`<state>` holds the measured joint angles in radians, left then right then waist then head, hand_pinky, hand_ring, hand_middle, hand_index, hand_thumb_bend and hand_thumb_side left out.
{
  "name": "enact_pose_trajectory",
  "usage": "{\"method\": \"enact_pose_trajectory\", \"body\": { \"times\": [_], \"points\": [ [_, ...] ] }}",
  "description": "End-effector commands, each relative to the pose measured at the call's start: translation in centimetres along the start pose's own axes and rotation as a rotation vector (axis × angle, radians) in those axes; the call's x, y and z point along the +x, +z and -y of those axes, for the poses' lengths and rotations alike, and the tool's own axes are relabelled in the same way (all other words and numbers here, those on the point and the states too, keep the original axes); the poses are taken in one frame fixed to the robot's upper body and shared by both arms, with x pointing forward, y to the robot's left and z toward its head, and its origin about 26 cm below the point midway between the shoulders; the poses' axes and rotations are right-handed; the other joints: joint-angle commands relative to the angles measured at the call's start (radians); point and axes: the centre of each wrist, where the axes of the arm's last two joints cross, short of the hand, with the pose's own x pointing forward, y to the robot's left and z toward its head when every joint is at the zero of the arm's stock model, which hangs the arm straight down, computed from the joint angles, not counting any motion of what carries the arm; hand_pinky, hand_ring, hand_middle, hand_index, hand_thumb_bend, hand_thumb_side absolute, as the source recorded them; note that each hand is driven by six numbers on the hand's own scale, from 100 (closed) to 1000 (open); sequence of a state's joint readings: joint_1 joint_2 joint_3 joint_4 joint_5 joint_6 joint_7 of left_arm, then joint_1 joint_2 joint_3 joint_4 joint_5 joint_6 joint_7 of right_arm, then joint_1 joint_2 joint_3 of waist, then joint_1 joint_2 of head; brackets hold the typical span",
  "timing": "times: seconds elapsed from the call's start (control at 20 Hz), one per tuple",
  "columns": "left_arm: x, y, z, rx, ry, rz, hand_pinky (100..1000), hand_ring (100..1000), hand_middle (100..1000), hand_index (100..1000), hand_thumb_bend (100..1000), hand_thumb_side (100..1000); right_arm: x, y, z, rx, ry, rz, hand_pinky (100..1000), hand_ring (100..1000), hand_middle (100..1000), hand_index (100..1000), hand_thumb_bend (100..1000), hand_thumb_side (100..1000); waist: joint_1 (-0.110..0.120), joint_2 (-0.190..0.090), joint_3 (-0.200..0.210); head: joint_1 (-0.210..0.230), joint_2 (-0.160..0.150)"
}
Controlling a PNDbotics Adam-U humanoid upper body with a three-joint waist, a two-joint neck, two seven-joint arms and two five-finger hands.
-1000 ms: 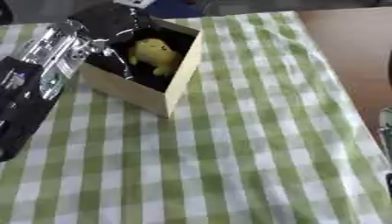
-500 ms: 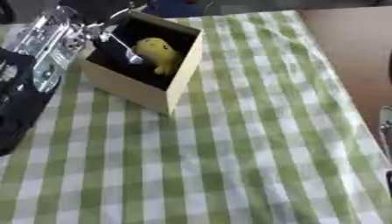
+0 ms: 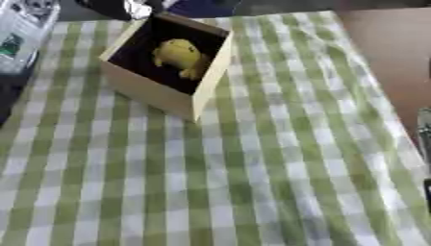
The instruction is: Pick up objects on the table and place them in the box.
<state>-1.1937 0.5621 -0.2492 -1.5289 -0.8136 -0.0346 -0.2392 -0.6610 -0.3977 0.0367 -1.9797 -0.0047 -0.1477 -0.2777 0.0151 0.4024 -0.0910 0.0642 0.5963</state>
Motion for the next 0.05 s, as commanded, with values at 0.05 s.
{"method": "enact_pose_trajectory", "body": {
  "times": [0.05],
  "points": [
    [0.42, 1.76, -3.57, 0.088, 0.010, 0.015, 561, 714, 729, 803, 506, 254, 0.75, -0.60, 0.70, 0.001, 0.032, 0.039, 779, 712, 645, 805, 100, 855, -0.006, -0.036, 0.009, -0.009, 0.016]
  ]
}}
